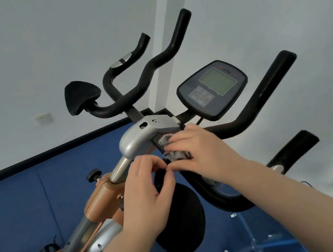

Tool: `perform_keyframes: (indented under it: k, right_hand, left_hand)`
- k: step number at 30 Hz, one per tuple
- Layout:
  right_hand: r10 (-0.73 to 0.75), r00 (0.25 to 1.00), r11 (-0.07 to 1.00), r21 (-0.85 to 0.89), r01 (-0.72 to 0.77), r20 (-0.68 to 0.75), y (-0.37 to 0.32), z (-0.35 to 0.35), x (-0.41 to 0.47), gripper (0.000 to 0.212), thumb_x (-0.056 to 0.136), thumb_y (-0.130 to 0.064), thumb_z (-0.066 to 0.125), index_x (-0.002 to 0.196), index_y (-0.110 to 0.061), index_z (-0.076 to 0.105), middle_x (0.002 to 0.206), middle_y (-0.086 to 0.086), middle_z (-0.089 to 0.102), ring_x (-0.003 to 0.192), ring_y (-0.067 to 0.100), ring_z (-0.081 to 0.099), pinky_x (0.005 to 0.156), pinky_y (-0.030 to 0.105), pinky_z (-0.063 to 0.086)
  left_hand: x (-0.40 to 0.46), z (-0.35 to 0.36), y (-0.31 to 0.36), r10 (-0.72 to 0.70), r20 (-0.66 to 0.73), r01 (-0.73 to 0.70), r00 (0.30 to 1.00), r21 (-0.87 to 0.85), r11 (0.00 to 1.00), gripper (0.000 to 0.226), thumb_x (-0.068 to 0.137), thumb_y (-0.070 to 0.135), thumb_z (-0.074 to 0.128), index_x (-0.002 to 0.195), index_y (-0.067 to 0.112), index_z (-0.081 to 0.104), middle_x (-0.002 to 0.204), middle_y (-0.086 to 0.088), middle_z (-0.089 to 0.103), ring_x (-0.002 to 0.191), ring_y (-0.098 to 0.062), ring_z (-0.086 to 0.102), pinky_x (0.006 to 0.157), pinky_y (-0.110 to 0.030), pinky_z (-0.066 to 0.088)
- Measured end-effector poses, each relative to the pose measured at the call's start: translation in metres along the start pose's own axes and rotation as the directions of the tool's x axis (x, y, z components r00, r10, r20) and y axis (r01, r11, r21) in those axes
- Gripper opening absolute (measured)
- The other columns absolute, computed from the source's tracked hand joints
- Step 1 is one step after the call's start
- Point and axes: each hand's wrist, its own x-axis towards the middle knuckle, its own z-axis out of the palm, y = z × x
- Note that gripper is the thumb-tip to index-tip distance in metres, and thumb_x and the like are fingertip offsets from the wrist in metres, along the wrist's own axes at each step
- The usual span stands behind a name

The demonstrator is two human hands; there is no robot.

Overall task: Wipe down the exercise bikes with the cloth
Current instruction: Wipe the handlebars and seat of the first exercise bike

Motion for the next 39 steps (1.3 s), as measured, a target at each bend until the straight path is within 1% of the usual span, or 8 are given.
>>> perform_keyframes:
  k: [3, 9, 13, 20, 25, 31, 36, 39]
  right_hand:
    - [0.029, 1.0, 0.999, 0.027, -0.028, -0.008, 0.003, -0.002, -0.008, 0.039, 0.086, -0.049, 0.051, 0.106, -0.024, 0.073, 0.105, -0.011, 0.068, 0.088, 0.014, 0.05, 0.079, 0.031, 0.047]
    - [0.141, 0.979, 0.99, 0.016, -0.14, -0.146, -0.002, -0.005, -0.01, 0.018, 0.084, -0.032, 0.065, 0.093, -0.022, 0.077, 0.097, -0.009, 0.067, 0.092, 0.011, 0.057, 0.082, 0.034, 0.049]
    - [0.135, 0.988, 0.991, 0.021, -0.133, -0.078, -0.012, 0.006, -0.012, 0.018, 0.085, -0.028, 0.065, 0.099, -0.023, 0.074, 0.1, -0.009, 0.062, 0.095, 0.012, 0.055, 0.083, 0.031, 0.048]
    - [0.254, 0.886, 0.956, -0.04, -0.292, -0.388, 0.008, -0.023, -0.025, 0.011, 0.082, -0.016, 0.071, 0.09, -0.021, 0.077, 0.091, -0.008, 0.072, 0.087, 0.013, 0.061, 0.08, 0.034, 0.052]
    - [0.166, 0.946, 0.984, -0.008, -0.175, -0.277, -0.013, 0.008, -0.017, 0.015, 0.083, -0.018, 0.067, 0.094, -0.021, 0.077, 0.096, -0.009, 0.073, 0.08, 0.018, 0.057, 0.072, 0.032, 0.049]
    - [0.365, 0.815, 0.906, -0.029, -0.422, -0.449, 0.022, -0.04, -0.04, 0.013, 0.082, -0.015, 0.071, 0.091, -0.023, 0.077, 0.091, -0.012, 0.074, 0.081, 0.018, 0.06, 0.074, 0.039, 0.052]
    - [0.248, 0.878, 0.961, -0.012, -0.277, -0.409, -0.001, -0.008, -0.027, 0.015, 0.082, -0.013, 0.07, 0.094, -0.019, 0.077, 0.1, -0.009, 0.074, 0.079, 0.022, 0.059, 0.07, 0.037, 0.053]
    - [0.299, 0.846, 0.936, -0.037, -0.35, -0.441, 0.019, -0.018, -0.048, 0.017, 0.083, -0.015, 0.071, 0.097, -0.023, 0.077, 0.104, -0.014, 0.072, 0.08, 0.016, 0.058, 0.073, 0.029, 0.051]
  left_hand:
    - [0.001, 0.0, -0.002, 0.025, 0.015, -0.026, 1.0, 0.04, 0.999, 0.014, 0.082, 0.025, 0.061, 0.084, 0.032, 0.049, 0.087, 0.018, 0.05, 0.091, -0.005, 0.051, 0.076, -0.014, 0.038]
    - [0.001, 0.001, -0.005, 0.029, -0.011, -0.028, 1.0, 0.031, 0.999, 0.017, 0.08, 0.025, 0.061, 0.082, 0.035, 0.047, 0.087, 0.018, 0.05, 0.09, -0.005, 0.052, 0.075, -0.017, 0.039]
    - [0.002, -0.002, -0.003, 0.028, 0.031, -0.029, 0.999, 0.036, 0.999, 0.015, 0.081, 0.026, 0.059, 0.082, 0.036, 0.048, 0.088, 0.019, 0.05, 0.091, -0.005, 0.051, 0.076, -0.016, 0.038]
    - [0.025, -0.007, 0.006, -0.001, 0.114, 0.007, 0.993, -0.052, 0.999, 0.02, 0.083, 0.018, 0.059, 0.089, 0.035, 0.053, 0.096, 0.021, 0.055, 0.103, 0.004, 0.049, 0.079, -0.01, 0.037]
    - [0.032, -0.005, 0.003, -0.012, 0.187, 0.018, 0.982, -0.03, 0.999, 0.017, 0.082, 0.024, 0.059, 0.091, 0.037, 0.053, 0.098, 0.017, 0.06, 0.093, -0.003, 0.056, 0.078, -0.003, 0.036]
    - [0.045, -0.006, 0.011, 0.017, 0.316, -0.023, 0.948, 0.015, 1.0, 0.015, 0.084, 0.032, 0.056, 0.096, 0.04, 0.054, 0.101, 0.022, 0.059, 0.091, -0.002, 0.056, 0.075, 0.0, 0.037]
    - [0.058, 0.002, 0.021, 0.045, 0.322, -0.041, 0.946, -0.02, 0.999, 0.013, 0.085, 0.026, 0.059, 0.091, 0.037, 0.057, 0.093, 0.019, 0.061, 0.095, 0.003, 0.056, 0.079, -0.016, 0.042]
    - [0.066, 0.008, 0.026, 0.038, 0.344, -0.034, 0.938, -0.017, 0.999, 0.012, 0.085, 0.027, 0.058, 0.091, 0.037, 0.057, 0.092, 0.018, 0.061, 0.091, 0.001, 0.057, 0.08, -0.025, 0.048]
